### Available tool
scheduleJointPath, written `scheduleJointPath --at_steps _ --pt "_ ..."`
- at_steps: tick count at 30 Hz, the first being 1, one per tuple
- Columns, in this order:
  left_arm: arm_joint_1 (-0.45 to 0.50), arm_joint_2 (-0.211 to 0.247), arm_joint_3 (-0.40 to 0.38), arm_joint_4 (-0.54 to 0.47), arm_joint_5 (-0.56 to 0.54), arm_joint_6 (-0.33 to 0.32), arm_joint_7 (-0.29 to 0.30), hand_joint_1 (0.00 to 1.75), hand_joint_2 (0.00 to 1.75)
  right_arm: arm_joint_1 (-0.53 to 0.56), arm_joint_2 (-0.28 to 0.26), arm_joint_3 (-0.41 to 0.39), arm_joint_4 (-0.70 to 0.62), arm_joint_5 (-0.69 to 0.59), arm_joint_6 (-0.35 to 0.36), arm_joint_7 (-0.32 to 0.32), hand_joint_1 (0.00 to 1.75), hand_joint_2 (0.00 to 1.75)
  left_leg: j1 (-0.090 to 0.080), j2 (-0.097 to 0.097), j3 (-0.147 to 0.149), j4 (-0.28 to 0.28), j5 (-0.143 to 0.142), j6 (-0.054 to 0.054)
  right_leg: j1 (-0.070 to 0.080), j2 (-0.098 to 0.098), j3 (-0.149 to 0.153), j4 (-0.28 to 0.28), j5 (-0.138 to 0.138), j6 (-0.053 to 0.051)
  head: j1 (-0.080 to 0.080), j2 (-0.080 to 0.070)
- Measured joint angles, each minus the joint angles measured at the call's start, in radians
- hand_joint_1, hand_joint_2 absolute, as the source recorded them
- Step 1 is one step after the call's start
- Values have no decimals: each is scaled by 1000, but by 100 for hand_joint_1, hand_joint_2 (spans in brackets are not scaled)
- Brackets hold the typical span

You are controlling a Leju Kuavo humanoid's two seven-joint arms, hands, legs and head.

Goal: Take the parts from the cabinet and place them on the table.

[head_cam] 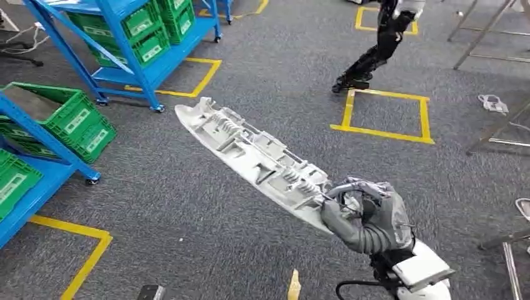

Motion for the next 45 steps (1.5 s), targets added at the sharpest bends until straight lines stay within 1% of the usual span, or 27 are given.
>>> scheduleJointPath --at_steps 2,3,5,6,7,8,11,13,14,17,18,20,22,23,26,27,29,32,33,34,35,37,38,39,42,44,45 --pt "2 1 0 0 0 0 0 0 0 1 0 0 3 0 0 0 175 175 -2 8 -1 1 -1 1 -2 -2 -72 147 -54 7 0 0" --pt "3 1 0 0 0 0 0 0 0 2 0 0 6 0 0 0 175 175 -2 11 0 1 -1 1 -3 -3 -84 168 -48 8 -1 0" --pt "1 1 0 0 0 0 0 0 0 3 0 0 9 0 0 1 175 175 -2 13 1 2 -2 0 -3 -6 -35 65 22 8 0 0" --pt "1 0 0 0 0 0 0 0 0 3 0 0 9 0 0 1 175 175 -2 13 3 2 -3 -3 -4 -12 17 -38 69 5 0 0" --pt "1 0 0 0 0 0 0 0 0 3 0 0 9 0 0 1 175 175 -2 13 4 4 -6 -7 -4 -27 63 -126 96 3 0 0" --pt "2 1 0 0 0 1 0 0 0 2 0 0 11 0 0 2 175 175 -11 14 0 8 -8 -13 3 -41 80 -150 76 -1 0 0" --pt "6 2 0 0 -2 2 1 0 0 8 0 2 11 -1 -2 2 175 175 -9 20 -3 10 -4 -24 5 -25 74 -145 83 -17 -2 0" --pt "5 2 0 0 -3 3 2 0 0 13 0 3 12 -1 -3 2 175 175 -7 17 -5 22 -21 -35 -2 -22 78 -153 90 -29 -2 0" --pt "5 2 0 0 -3 3 2 0 0 14 0 5 12 -2 -5 2 175 175 -7 13 -19 56 -49 -39 -2 -19 78 -153 90 -35 -7 0" --pt "7 3 0 0 -5 3 2 0 0 24 0 8 16 -7 -13 2 175 175 -5 12 -122 291 -157 -44 2 -12 76 -152 89 -43 -9 0" --pt "8 3 0 0 -6 3 3 0 0 30 0 7 18 -7 -15 2 175 175 -5 12 -139 329 -160 -44 2 -9 77 -152 89 -43 -8 0" --pt "8 3 0 0 -8 2 5 0 0 41 0 6 19 -9 -16 2 175 175 -5 11 -107 257 -97 -39 3 -1 78 -151 89 -43 -8 0" --pt "7 4 0 0 -13 2 5 0 0 42 0 6 19 -9 -16 2 175 175 -5 2 -18 71 -5 -29 4 9 82 -151 89 -43 -9 0" --pt "6 5 0 0 -13 2 5 0 0 43 0 6 19 -10 -16 2 175 175 -6 -15 4 31 -13 -23 7 11 79 -149 89 -40 -7 0" --pt "4 4 0 0 -14 1 6 0 0 46 0 6 19 -11 -18 2 175 175 -11 -11 -1 17 -15 -22 4 16 67 -148 94 -24 -7 0" --pt "4 5 0 0 -14 1 7 0 0 48 0 6 19 -11 -17 2 175 175 -10 -10 0 12 -11 -16 4 17 68 -151 96 -16 -8 0" --pt "1 2 -1 0 -14 0 7 0 0 53 0 6 18 -11 -16 1 175 175 -2 -3 4 0 -2 -3 4 5 46 -114 63 -9 -6 0" --pt "3 0 -2 0 -15 0 11 0 0 55 0 6 19 -13 -16 1 175 175 -3 5 2 0 -2 1 0 -1 -60 116 -44 3 -3 0" --pt "6 0 -2 0 -15 1 13 0 0 57 0 6 19 -13 -16 1 175 175 -3 8 2 1 -2 1 -2 -2 -83 163 -54 6 -3 0" --pt "6 0 -2 0 -15 1 14 0 0 60 0 6 19 -13 -15 1 175 175 -3 10 2 1 -2 1 -3 -3 -80 157 -37 8 -3 0" --pt "6 0 -2 0 -16 1 14 0 0 61 0 6 19 -13 -15 1 175 175 -3 10 2 1 -2 1 -5 -4 -56 108 -4 9 -2 0" --pt "6 -1 -5 0 -18 1 15 0 0 61 0 6 19 -13 -15 2 175 175 -2 11 5 3 -5 -4 -8 -15 39 -71 80 8 -2 0" --pt "6 0 -6 0 -19 1 15 0 0 59 0 6 19 -13 -14 2 175 175 -4 11 4 6 -8 -9 -7 -32 71 -135 76 7 -2 0" --pt "6 0 -6 0 -22 1 15 0 0 58 0 6 19 -13 -14 1 175 175 -11 11 -1 15 -11 -16 -3 -27 88 -151 74 0 -2 0" --pt "7 0 -7 0 -25 1 15 0 0 61 0 6 19 -14 -13 0 175 175 -9 18 -2 12 -5 -27 1 -19 77 -142 77 -13 -3 0" --pt "6 -1 -8 0 -27 2 15 0 0 62 0 6 19 -14 -13 2 175 175 -5 13 -10 36 -35 -40 -5 -17 81 -150 83 -29 -5 0" --pt "6 -1 -8 0 -27 2 15 0 0 62 0 6 19 -14 -13 1 175 175 -5 12 -34 96 -73 -43 -5 -16 81 -150 82 -35 -8 0"
